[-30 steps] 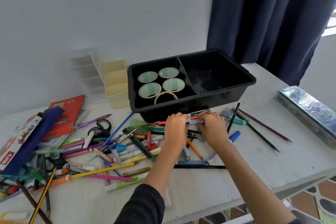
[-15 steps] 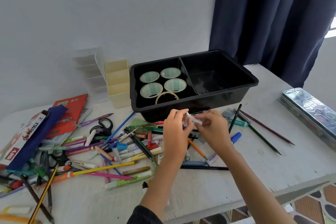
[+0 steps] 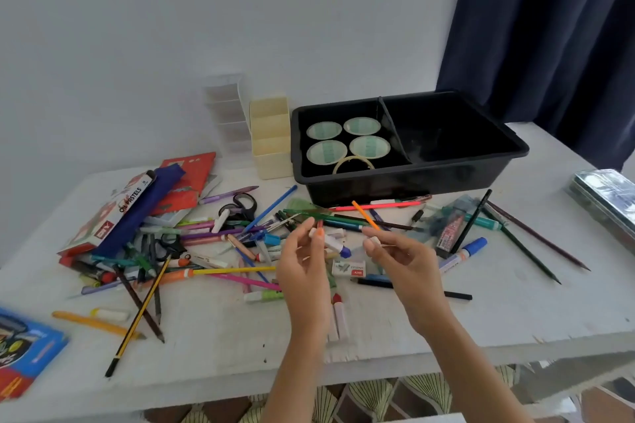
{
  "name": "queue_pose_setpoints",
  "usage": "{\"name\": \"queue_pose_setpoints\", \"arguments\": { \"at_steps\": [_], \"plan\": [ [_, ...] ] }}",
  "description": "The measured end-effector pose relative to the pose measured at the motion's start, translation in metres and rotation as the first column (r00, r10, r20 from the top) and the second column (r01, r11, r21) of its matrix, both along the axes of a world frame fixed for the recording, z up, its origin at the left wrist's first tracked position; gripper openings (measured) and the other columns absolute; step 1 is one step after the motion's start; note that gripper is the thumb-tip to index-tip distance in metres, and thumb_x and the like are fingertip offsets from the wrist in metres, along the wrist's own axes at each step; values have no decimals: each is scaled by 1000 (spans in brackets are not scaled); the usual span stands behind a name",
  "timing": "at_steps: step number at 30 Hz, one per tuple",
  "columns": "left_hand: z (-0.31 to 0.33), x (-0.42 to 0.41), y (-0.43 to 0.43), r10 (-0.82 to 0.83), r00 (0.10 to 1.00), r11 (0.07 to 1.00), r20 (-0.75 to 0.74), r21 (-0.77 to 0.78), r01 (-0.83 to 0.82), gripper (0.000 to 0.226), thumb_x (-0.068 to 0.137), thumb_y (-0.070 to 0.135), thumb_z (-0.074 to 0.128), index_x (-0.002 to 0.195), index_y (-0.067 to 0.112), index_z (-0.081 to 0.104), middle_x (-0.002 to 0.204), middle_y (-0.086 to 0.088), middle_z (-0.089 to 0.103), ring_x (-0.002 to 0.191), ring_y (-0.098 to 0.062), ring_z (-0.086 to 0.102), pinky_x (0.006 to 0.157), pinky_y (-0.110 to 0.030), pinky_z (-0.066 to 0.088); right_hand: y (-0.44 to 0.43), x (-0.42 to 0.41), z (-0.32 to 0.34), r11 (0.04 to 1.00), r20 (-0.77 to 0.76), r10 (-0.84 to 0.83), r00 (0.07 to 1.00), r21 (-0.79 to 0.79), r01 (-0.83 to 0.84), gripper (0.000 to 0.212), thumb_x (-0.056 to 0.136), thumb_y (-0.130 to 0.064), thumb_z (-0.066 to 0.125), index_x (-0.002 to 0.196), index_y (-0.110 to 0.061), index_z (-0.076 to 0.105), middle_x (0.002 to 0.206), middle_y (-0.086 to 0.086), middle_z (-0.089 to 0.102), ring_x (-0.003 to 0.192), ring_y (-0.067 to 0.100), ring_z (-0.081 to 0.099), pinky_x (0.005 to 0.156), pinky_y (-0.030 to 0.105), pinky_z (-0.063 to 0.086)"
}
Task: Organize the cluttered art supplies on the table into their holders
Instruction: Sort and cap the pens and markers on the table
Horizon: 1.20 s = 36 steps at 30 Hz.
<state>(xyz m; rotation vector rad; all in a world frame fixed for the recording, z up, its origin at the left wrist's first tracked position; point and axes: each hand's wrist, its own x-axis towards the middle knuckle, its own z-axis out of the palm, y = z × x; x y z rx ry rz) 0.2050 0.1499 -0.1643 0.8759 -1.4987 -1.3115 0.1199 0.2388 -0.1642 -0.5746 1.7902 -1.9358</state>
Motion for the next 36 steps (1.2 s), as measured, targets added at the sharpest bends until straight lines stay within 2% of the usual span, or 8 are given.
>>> {"name": "queue_pose_setpoints", "arguments": {
  "at_steps": [5, 10, 16, 19, 23, 25, 30, 36],
  "plan": [
    [-8, 50, -5, 89, 994, 992, -68, 95, -82, 24, 85, 15, 65, 108, 8, 68, 93, 4, 73, 90, -11, 68, 82, -29, 55, -2, 29, -3, 999, 85, 14, 996, -32, -11, 21, 79, -12, 70, 100, -16, 71, 82, -3, 74, 76, 11, 68, 66, 16, 53],
    [-18, 86, -9, 126, 991, 988, -41, 93, -121, 16, 84, 15, 67, 99, 17, 72, 94, 4, 73, 94, -11, 67, 85, -34, 54, -6, 53, -15, 998, 115, 50, 992, -35, -46, 17, 81, -8, 68, 97, -11, 72, 86, 1, 74, 79, 16, 70, 71, 20, 55],
    [-27, 109, -8, 140, 988, 990, 59, -32, -139, 13, 84, 14, 68, 94, 21, 71, 90, 6, 73, 86, -3, 67, 78, -21, 54, -8, 76, -31, 995, -208, 43, 977, 96, -24, 15, 80, -7, 70, 89, -19, 74, 82, -7, 72, 76, 6, 67, 68, 15, 52],
    [-33, 114, -4, 122, 988, 989, 96, -94, -113, 14, 82, 10, 68, 92, 20, 71, 89, 5, 73, 85, -2, 67, 75, -13, 51, -9, 86, -40, 992, -506, 66, 860, 126, -2, 18, 77, -2, 73, 87, -17, 74, 83, -10, 70, 80, 1, 64, 70, 10, 49],
    [-44, 119, 3, 56, 984, 981, 166, -193, -23, 19, 82, 2, 67, 96, 13, 73, 91, 6, 72, 85, 1, 66, 75, -12, 51, -9, 96, -58, 984, -736, 144, 661, 180, -13, 28, 68, 11, 75, 89, -9, 76, 88, -2, 70, 84, 7, 64, 80, 12, 47],
    [-51, 121, 6, 19, 983, 972, 185, -233, 25, 22, 82, -6, 64, 99, 4, 72, 98, 0, 71, 88, 0, 66, 76, -10, 50, -8, 99, -68, 977, -793, 180, 582, 213, -12, 30, 65, 13, 76, 89, -5, 75, 89, 2, 68, 83, 16, 63, 77, 20, 49],
    [-67, 124, 7, -3, 975, 940, 224, -331, 79, 30, 78, -12, 65, 99, 6, 73, 106, 0, 69, 101, 2, 62, 81, -15, 52, -6, 104, -83, 965, -857, 213, 469, 259, 34, 33, 63, 13, 77, 92, -3, 74, 90, 5, 67, 89, 11, 50, 79, 19, 45],
    [-72, 127, 7, -39, 974, 936, 225, -332, 115, 30, 77, -11, 66, 102, 5, 71, 110, 1, 68, 105, 2, 61, 83, -17, 52, -8, 106, -89, 949, -846, 235, 479, 306, 75, 42, 61, 18, 76, 98, -2, 72, 95, 4, 68, 93, 12, 48, 86, 22, 44]
  ]
}}
